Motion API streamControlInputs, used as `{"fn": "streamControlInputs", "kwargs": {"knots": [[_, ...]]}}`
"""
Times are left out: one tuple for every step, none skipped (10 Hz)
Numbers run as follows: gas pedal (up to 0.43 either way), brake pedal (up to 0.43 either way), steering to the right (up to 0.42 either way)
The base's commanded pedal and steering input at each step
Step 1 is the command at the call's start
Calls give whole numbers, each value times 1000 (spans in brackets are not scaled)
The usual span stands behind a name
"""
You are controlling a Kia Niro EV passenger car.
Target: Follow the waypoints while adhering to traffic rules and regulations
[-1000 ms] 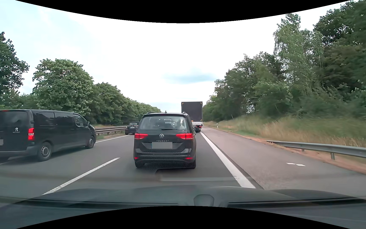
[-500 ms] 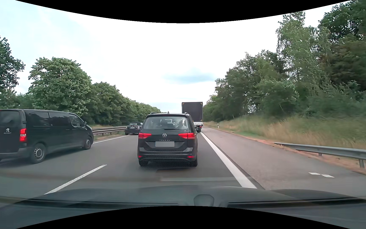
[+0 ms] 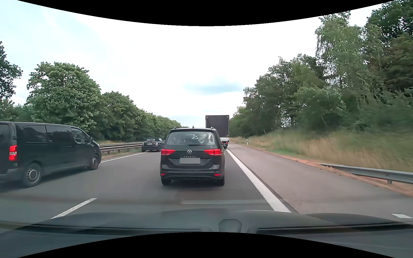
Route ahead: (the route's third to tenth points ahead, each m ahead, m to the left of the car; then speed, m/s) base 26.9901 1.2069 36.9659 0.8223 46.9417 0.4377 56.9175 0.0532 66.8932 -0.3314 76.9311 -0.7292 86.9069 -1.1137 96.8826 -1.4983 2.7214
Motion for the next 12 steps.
{"fn": "streamControlInputs", "kwargs": {"knots": [[79, 0, 1], [79, 0, 1], [67, 0, 1], [67, 0, 1], [67, 0, 2], [67, 0, 3], [59, 0, 5], [59, 0, 7], [59, 0, 9], [59, 0, 11], [59, 0, 14], [59, 0, 17]]}}
